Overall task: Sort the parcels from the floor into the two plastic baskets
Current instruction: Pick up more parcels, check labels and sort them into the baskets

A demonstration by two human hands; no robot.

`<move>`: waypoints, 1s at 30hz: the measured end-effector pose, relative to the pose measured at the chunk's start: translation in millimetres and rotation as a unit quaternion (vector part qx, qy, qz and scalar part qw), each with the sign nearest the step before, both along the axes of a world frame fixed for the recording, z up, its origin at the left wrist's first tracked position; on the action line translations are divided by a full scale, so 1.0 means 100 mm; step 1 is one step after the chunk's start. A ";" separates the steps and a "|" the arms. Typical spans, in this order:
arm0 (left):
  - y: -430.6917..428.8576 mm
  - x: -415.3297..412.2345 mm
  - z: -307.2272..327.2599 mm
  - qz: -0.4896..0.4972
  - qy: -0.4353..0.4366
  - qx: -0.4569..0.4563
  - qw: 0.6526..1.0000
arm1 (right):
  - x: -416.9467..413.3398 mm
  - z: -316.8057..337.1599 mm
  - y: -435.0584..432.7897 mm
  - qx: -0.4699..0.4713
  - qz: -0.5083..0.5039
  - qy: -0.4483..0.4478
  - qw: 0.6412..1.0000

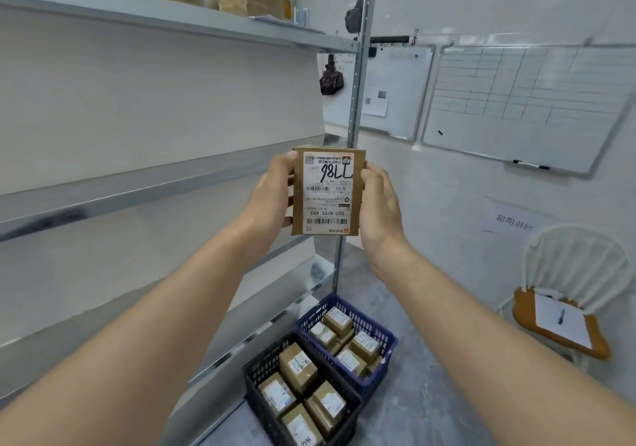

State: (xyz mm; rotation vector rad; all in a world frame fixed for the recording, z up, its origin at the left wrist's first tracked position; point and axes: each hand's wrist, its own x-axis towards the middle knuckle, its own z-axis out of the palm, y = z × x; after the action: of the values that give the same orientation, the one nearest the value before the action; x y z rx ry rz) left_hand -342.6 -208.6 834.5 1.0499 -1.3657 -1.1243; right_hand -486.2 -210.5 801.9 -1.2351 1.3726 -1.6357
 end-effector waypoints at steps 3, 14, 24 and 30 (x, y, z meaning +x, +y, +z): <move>-0.30 -0.16 -0.09 0.000 -0.005 0.005 1.000 | -0.17 -0.08 -0.33 0.009 -0.003 0.002 1.000; -2.09 -0.47 -0.72 0.031 0.029 0.047 0.998 | -0.46 -0.65 -2.06 0.057 0.012 0.011 0.998; -3.27 -0.65 -1.37 0.075 0.042 0.125 0.989 | -0.64 -1.23 -3.31 0.132 0.061 0.008 0.989; -3.72 -0.94 -1.80 0.156 0.063 0.167 0.971 | -0.88 -1.73 -4.05 0.166 0.130 0.006 0.978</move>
State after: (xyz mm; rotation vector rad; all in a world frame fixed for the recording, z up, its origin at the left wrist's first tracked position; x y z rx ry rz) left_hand -436.6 -580.6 654.7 1.3576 -0.8888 -1.1826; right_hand -574.7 -615.0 629.2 -1.1677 1.3602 -1.1687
